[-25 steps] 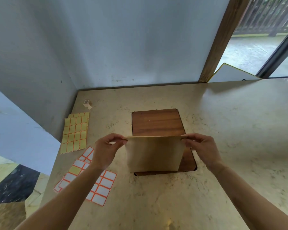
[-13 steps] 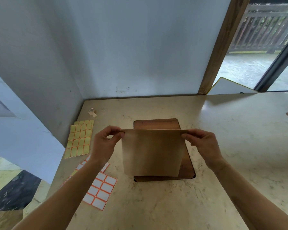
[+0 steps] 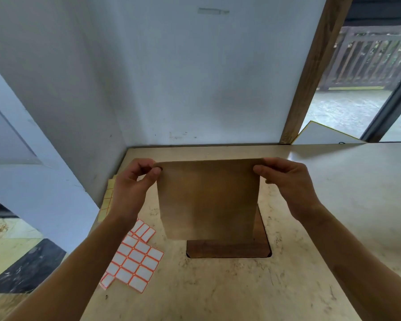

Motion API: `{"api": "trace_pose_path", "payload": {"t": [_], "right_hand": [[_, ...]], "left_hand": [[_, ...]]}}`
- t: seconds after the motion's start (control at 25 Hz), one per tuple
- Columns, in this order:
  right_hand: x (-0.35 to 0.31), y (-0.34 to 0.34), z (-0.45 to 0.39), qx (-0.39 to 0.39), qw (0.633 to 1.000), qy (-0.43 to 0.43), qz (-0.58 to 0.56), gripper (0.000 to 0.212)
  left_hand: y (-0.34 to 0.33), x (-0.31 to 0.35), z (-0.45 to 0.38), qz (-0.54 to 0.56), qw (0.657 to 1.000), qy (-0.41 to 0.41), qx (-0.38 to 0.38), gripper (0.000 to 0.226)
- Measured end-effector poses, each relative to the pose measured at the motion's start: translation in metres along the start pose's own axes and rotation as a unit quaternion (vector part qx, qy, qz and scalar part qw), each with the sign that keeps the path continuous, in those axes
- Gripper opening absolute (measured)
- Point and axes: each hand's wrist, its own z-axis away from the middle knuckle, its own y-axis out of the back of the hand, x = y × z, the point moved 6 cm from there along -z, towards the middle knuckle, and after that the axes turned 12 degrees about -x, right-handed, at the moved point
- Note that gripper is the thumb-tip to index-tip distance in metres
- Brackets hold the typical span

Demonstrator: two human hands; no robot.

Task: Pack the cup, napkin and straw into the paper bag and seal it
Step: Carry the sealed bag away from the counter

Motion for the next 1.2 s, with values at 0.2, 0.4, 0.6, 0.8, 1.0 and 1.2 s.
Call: {"api": "trace_pose_path", "payload": {"t": [0.2, 0.4, 0.6, 0.8, 1.0, 1.2], "right_hand": [[-0.018, -0.024, -0.011, -0.055, 0.998, 0.028, -0.02, 0.018], [-0.043, -0.081, -0.019, -0.133, 0.989, 0.046, -0.051, 0.014], [-0.068, -0.163, -0.004, -0.233, 0.969, 0.069, -0.04, 0.011], [-0.097, -0.269, 0.038, -0.327, 0.94, 0.089, -0.029, 0.014], [-0.123, -0.38, 0.12, -0.421, 0.899, 0.082, -0.086, 0.015], [-0.146, -0.481, 0.226, -0.523, 0.841, 0.089, -0.104, 0.013]], "left_hand": [[0.028, 0.021, 0.03, 0.01, 0.998, -0.013, 0.061, 0.008], [0.08, 0.039, 0.083, -0.012, 0.991, -0.029, 0.133, 0.012], [0.154, 0.049, 0.164, -0.021, 0.977, -0.03, 0.209, 0.016], [0.218, 0.083, 0.29, -0.029, 0.956, -0.052, 0.289, 0.019], [0.258, 0.126, 0.443, -0.092, 0.914, -0.008, 0.395, 0.016], [0.275, 0.169, 0.597, -0.167, 0.858, 0.044, 0.483, 0.009]]}}
